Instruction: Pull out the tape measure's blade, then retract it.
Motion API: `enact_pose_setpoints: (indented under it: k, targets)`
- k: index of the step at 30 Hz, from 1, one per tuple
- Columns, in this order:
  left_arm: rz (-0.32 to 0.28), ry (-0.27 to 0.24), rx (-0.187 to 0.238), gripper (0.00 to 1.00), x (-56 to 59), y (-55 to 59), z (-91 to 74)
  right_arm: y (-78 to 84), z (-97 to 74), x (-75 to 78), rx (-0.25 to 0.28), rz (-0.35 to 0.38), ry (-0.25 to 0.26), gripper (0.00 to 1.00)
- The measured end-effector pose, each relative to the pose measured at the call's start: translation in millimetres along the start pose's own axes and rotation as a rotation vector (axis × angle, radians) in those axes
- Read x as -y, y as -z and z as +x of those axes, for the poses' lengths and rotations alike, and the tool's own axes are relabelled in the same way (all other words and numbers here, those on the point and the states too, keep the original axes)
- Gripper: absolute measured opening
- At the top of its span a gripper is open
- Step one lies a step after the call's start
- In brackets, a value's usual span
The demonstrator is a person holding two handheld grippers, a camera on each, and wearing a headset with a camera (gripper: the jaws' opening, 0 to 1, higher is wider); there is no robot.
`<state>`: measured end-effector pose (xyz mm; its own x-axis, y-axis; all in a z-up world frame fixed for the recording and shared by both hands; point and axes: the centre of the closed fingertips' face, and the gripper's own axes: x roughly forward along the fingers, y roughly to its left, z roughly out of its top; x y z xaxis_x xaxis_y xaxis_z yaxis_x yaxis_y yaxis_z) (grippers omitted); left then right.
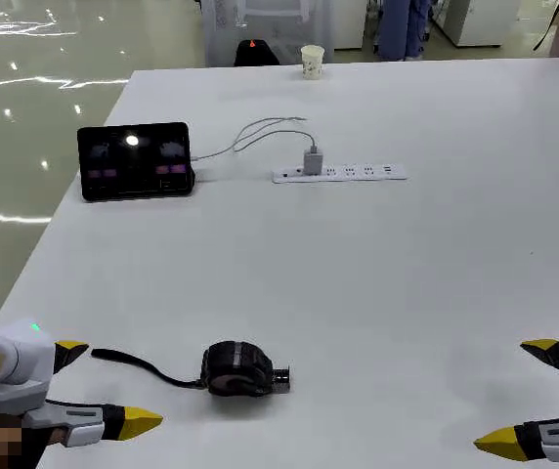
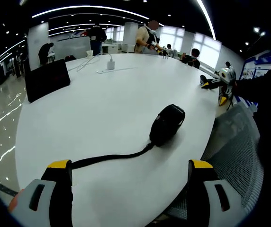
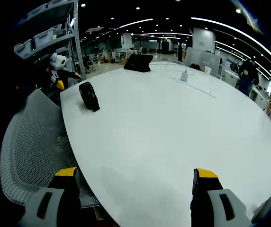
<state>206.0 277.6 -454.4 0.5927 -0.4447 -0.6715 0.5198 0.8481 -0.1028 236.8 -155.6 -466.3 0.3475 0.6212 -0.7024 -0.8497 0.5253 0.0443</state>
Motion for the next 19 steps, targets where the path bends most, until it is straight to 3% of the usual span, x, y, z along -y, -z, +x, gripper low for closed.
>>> enact_pose_setpoints:
  k: [19]
  targets:
    - [0.012,-0.010,-0.001,0.99,-5.7,-1.9,-2.2,4.1,-0.7,0.1,0.009,0.004,0.005,0.99]
